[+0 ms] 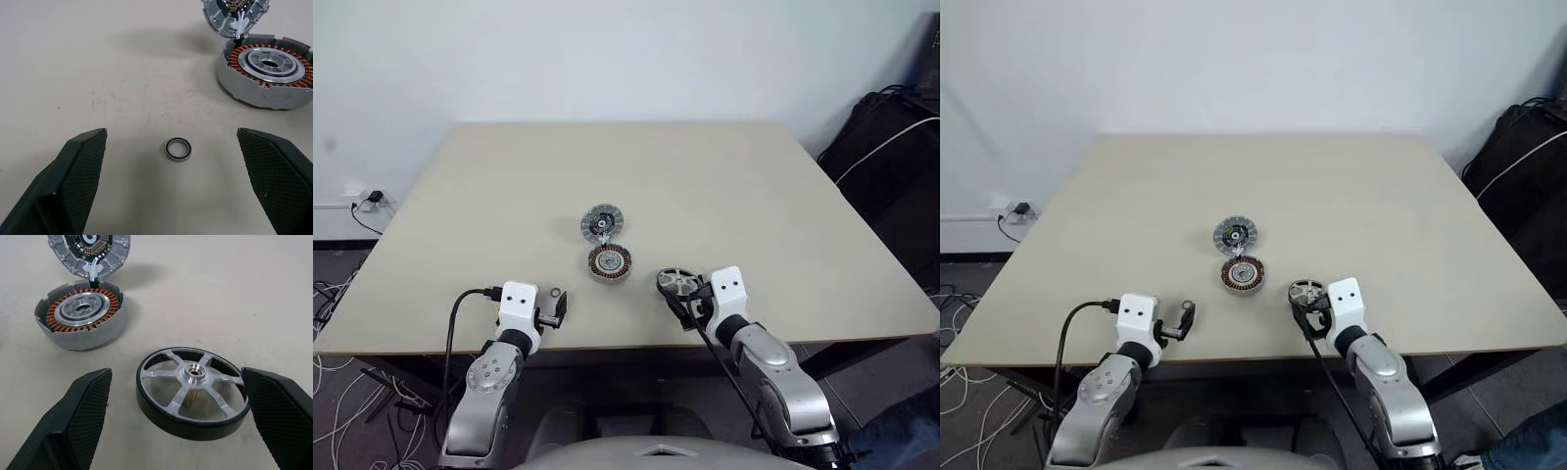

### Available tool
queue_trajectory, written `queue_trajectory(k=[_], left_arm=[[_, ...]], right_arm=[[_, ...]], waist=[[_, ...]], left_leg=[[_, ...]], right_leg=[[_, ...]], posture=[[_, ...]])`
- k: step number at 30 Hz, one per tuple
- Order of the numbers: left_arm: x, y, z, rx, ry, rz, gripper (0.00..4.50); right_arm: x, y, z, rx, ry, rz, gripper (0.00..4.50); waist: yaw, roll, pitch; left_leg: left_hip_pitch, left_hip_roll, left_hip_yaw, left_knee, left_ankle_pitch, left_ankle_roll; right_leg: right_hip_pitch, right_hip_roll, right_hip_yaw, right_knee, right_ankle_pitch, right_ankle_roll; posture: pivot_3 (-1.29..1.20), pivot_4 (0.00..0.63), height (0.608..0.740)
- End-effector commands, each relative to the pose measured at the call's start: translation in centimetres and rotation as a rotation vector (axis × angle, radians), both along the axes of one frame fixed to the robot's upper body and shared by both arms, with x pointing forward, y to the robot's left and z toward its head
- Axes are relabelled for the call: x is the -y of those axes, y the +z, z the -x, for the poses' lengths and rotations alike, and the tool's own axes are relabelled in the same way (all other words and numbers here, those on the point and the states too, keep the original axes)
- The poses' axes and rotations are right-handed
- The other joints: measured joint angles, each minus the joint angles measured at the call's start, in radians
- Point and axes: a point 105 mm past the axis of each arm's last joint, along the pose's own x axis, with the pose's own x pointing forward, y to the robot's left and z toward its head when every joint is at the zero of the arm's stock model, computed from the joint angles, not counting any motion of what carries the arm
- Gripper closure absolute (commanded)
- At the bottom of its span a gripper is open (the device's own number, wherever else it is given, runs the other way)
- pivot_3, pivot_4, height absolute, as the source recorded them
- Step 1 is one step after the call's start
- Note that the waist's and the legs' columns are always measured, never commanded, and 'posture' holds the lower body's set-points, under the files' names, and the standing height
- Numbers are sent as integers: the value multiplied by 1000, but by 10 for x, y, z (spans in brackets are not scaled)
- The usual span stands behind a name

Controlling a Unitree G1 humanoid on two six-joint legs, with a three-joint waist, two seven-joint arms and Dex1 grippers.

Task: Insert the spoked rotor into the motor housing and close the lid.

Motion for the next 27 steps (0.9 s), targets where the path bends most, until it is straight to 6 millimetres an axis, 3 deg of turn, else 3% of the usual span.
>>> queue_trajectory(k=[1, 16, 27], left_arm=[[3, 9, -5, 34, -6, 15, 16], [4, 7, -7, 25, 3, 22, 16], [6, -11, -40, -77, 20, 2, 16]], right_arm=[[-3, 14, -4, 62, 5, -8, 0], [-5, 14, -5, 62, 7, -12, 0], [-12, 16, -11, 69, 19, -27, 0]], waist=[[0, 0, 0], [0, 0, 0], [1, -1, -1]], left_leg=[[0, 0, 0, 0, 0, 0], [0, 0, 0, 0, 0, 0], [1, 0, 0, 2, 0, 0]], right_leg=[[0, 0, 0, 0, 0, 0], [0, 0, 0, 0, 0, 0], [1, 1, -1, 2, 0, 0]], posture=[[0, 0, 740], [0, 0, 740], [0, 0, 740]])
